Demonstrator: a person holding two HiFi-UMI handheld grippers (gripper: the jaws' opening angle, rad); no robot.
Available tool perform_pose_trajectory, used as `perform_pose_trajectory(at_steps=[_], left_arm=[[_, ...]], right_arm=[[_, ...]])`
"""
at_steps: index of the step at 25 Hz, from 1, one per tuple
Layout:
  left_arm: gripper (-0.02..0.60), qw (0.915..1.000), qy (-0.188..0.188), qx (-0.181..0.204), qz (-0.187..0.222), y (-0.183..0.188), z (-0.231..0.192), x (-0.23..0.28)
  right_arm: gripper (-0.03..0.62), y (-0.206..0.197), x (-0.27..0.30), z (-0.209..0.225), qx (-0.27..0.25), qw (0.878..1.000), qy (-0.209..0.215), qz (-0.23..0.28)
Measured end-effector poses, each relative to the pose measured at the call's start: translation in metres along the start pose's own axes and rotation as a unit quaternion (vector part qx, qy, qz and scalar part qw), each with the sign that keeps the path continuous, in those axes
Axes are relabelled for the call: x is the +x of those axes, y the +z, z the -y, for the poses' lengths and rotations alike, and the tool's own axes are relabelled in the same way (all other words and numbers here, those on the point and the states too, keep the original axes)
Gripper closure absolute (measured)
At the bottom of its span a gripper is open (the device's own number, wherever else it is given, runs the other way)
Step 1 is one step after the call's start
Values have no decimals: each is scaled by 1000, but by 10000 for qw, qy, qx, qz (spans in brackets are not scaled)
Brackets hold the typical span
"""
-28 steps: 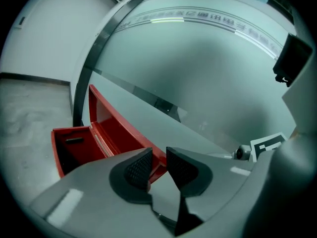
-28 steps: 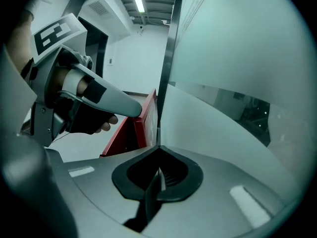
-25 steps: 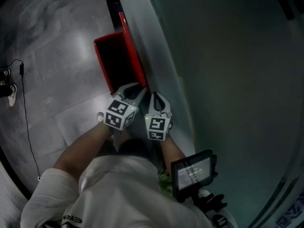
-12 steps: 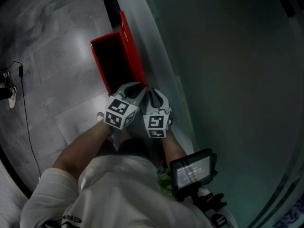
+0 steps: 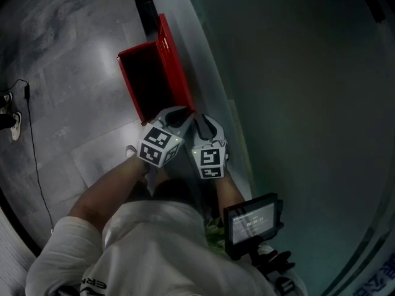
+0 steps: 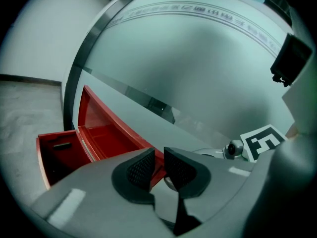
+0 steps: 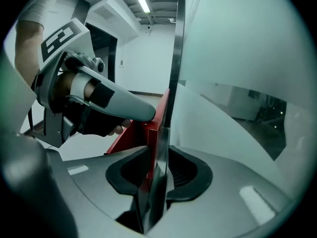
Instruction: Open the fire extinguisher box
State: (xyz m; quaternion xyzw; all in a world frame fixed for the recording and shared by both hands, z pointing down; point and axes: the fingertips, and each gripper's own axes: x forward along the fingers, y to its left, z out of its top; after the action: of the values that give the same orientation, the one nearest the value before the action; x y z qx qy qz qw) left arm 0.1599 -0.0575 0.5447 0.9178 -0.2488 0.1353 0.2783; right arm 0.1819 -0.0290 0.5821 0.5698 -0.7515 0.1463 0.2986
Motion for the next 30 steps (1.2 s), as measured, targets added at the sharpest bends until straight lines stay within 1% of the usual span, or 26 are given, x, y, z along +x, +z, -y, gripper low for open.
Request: perform_pose_trajectory(at_steps=[4, 9, 12, 17, 21, 23, 26, 30], left_arm=[[522, 10000, -55, 40, 2, 4, 1, 0], [523, 9998, -141, 142, -87, 4, 3, 20], [523, 9995, -201, 215, -140, 6, 7, 28], [525, 9987, -275, 370, -201, 11, 13, 39], [526, 9983, -290, 396, -326, 10, 13, 52], [552, 9980, -204, 389, -452, 7, 8, 58], [561, 9976, -170, 357, -574, 0, 2, 62], [561, 9976, -209, 330, -579, -2, 1, 61]], right_arm=[[490, 3, -1, -2, 33, 9999, -93, -50], [549, -4, 5, 7, 218, 9992, -346, -31], [559, -6, 5, 13, 440, 9980, -459, -31], [563, -10, 5, 24, 659, 9954, -693, -95], [574, -14, 7, 35, 1044, 9897, -967, -156], [579, -19, 8, 43, 1235, 9853, -1157, -224], [580, -27, 11, 60, 1561, 9766, -1430, -380], [585, -28, 13, 66, 1688, 9709, -1633, -479]])
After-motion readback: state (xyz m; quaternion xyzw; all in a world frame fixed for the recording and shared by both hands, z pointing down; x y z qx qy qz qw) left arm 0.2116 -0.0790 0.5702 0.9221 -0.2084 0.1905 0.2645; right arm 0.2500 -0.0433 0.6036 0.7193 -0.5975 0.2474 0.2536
